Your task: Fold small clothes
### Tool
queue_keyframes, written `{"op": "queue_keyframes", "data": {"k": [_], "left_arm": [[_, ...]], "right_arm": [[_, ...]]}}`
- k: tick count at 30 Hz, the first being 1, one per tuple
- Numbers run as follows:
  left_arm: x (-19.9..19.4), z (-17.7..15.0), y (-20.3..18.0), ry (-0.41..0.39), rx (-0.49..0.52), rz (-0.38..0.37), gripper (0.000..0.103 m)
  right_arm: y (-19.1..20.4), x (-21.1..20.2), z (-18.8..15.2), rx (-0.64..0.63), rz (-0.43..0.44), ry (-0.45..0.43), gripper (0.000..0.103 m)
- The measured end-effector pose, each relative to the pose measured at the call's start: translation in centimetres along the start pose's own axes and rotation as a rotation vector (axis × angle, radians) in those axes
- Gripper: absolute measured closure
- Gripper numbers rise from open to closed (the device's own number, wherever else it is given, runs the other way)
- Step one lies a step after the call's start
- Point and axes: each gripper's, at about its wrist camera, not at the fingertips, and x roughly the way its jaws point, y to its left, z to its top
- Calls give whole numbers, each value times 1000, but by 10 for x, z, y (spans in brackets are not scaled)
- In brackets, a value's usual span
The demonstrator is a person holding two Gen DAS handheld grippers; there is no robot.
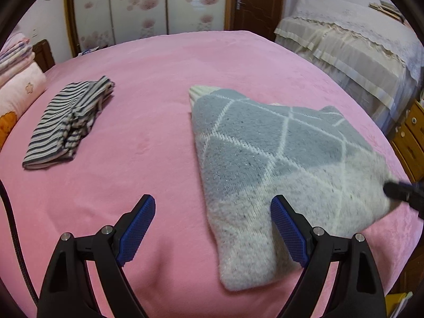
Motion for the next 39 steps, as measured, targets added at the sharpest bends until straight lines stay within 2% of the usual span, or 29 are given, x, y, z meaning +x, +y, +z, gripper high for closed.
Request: {"op": "queue_keyframes", "data": {"k": [6, 12, 14, 17, 19, 22, 26, 29, 32, 35, 37, 39], "left_arm": [[15, -13, -5, 23, 0, -21, 8], [25, -18, 6, 43, -53, -65, 4], [23, -16, 8, 47, -56, -67, 4], [16, -9, 10, 55, -37, -74, 4], [5, -2, 10, 47, -18, -86, 4], [-10, 14, 11, -11, 1, -92, 4], [-6, 44, 9, -34, 8, -76, 4], [9, 66, 1, -24, -5, -106, 4], [23, 79, -8, -19, -19, -164, 6], [42, 85, -16, 3, -42, -218, 10], [58, 83, -19, 45, -46, -221, 14], [70, 77, -19, 60, -45, -198, 15]], "right_arm": [[-28, 36, -42, 128, 17, 50, 91], [-42, 51, -50, 183, 56, 24, 90], [-38, 45, -48, 155, 47, 19, 89], [-38, 22, -43, 115, 36, -15, 67], [-36, 5, -31, 93, 34, -50, 65], [-28, -13, -7, 47, -3, -114, 65], [-14, -8, 25, 3, 5, -132, 66], [-1, 13, 46, -16, 34, -118, 70], [7, 40, 61, -33, 71, -92, 85], [1, 67, 65, -31, 34, -62, 91], [-12, 82, 64, -9, -8, -47, 103], [-27, 90, 58, 20, 3, -38, 103]]}}
